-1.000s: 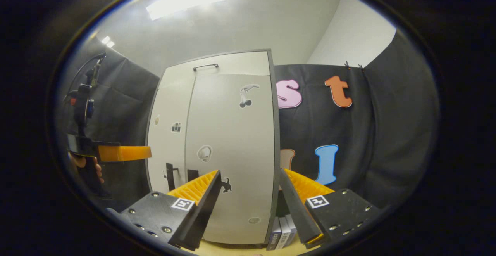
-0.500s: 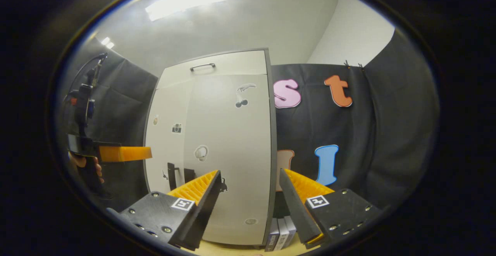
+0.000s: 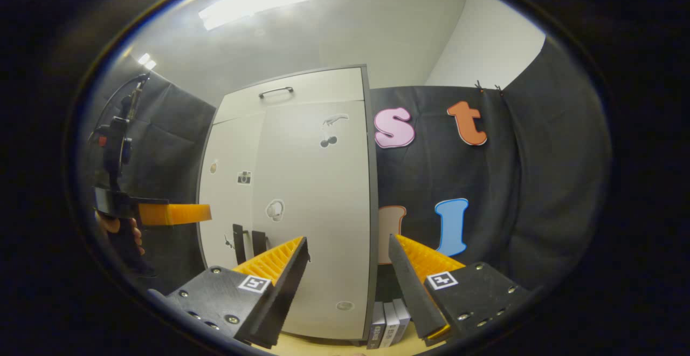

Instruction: Grab one shoe with the right hand and put it into the shoe cabinet, grab the other shoe with the left hand and put it into the shoe cabinet; then close the right door with the right hand and the left door with the left hand.

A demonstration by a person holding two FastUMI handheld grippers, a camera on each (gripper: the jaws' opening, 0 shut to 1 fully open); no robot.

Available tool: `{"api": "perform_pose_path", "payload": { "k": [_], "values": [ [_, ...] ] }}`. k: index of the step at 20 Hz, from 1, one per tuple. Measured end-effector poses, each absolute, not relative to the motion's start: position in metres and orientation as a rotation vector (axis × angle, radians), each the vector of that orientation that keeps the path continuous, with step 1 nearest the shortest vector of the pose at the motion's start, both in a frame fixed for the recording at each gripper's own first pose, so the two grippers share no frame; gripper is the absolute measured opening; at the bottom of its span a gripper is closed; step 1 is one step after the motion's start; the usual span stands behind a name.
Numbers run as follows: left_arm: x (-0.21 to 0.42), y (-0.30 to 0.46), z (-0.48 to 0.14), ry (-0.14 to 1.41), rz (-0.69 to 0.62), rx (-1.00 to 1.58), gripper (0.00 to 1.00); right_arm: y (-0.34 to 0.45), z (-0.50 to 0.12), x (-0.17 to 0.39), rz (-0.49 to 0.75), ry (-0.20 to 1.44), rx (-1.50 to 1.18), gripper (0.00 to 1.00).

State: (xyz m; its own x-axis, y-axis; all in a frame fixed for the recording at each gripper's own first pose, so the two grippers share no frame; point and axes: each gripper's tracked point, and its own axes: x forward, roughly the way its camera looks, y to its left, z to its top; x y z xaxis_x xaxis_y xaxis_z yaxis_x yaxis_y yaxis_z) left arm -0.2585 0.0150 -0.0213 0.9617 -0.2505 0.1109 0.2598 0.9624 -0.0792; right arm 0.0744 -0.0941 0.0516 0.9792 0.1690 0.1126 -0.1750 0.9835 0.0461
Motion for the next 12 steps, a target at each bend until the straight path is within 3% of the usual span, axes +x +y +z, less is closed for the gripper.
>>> {"api": "perform_pose_path", "payload": {
  "k": [4, 5, 6, 12],
  "values": [
    [-0.262, 0.008, -0.022, -0.101, -0.25, -0.072, 0.71, -0.102, 0.052, 0.072, 0.172, -0.107, 0.072, 0.89],
    [-0.263, 0.006, -0.024, -0.104, -0.249, -0.065, 0.71, -0.105, 0.053, 0.072, 0.17, -0.103, 0.08, 0.85],
    [-0.264, 0.004, -0.025, -0.107, -0.25, -0.056, 0.71, -0.107, 0.051, 0.071, 0.167, -0.097, 0.087, 0.89],
    [-0.264, -0.007, -0.044, -0.071, -0.255, -0.025, 0.71, -0.131, 0.039, 0.058, 0.115, -0.066, 0.084, 0.9]
  ]
}}
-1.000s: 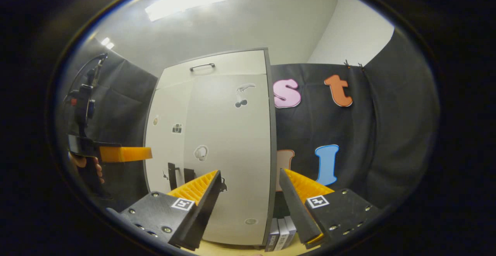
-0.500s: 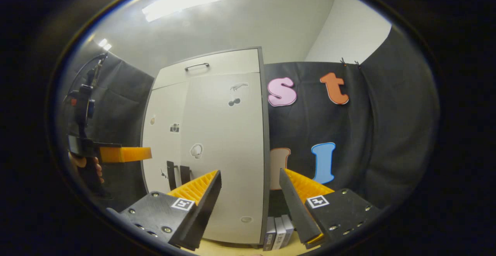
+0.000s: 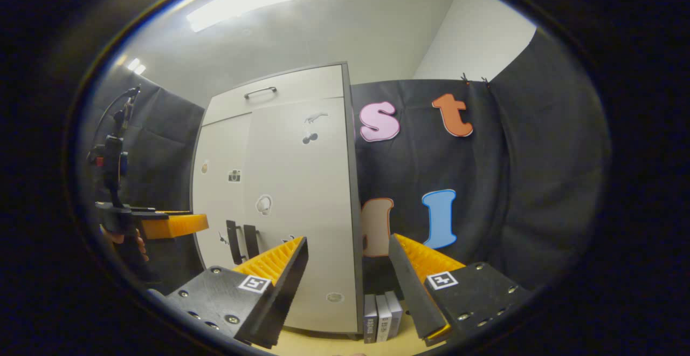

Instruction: Grab one shoe with the right hand and put it into the shoe cabinet, grab the other shoe with the left hand and put it into the shoe cabinet; then close the right door with the right hand and the left door with the left hand.

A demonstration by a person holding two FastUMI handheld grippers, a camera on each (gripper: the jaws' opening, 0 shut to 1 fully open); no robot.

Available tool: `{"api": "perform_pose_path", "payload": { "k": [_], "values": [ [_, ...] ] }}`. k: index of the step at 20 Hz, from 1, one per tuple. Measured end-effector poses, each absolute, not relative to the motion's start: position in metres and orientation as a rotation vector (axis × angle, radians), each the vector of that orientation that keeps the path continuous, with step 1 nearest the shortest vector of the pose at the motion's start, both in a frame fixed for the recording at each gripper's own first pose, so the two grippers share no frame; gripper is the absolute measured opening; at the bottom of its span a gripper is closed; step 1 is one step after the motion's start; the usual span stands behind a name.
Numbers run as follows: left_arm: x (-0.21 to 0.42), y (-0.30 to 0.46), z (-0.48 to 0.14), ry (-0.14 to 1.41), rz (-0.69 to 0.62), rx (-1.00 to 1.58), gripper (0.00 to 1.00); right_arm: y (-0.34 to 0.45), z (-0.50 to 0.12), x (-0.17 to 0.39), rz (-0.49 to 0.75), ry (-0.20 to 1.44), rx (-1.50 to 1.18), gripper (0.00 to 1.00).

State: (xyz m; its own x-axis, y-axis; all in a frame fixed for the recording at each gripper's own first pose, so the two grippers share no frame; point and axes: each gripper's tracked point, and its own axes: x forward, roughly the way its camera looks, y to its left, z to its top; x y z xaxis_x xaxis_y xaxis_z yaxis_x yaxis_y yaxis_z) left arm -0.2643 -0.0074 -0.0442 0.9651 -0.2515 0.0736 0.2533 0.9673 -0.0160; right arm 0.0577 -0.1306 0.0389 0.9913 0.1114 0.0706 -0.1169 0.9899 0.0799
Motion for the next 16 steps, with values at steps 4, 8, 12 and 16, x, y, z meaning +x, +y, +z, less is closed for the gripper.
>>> {"api": "perform_pose_path", "payload": {
  "k": [4, 8, 12, 16],
  "values": [
    [-0.267, -0.025, -0.051, -0.065, -0.269, -0.05, 0.71, -0.155, 0.03, 0.041, 0.073, -0.047, 0.074, 0.85],
    [-0.274, -0.05, -0.058, -0.065, -0.292, -0.053, 0.71, -0.183, 0.03, 0.03, 0.036, -0.042, 0.068, 0.9],
    [-0.28, -0.075, -0.059, -0.084, -0.295, -0.054, 0.71, -0.211, 0.029, 0.022, 0.015, -0.047, 0.051, 0.9],
    [-0.284, -0.097, -0.06, -0.089, -0.285, -0.067, 0.71, -0.237, 0.025, 0.019, 0.018, -0.045, 0.036, 0.9]
  ]
}}
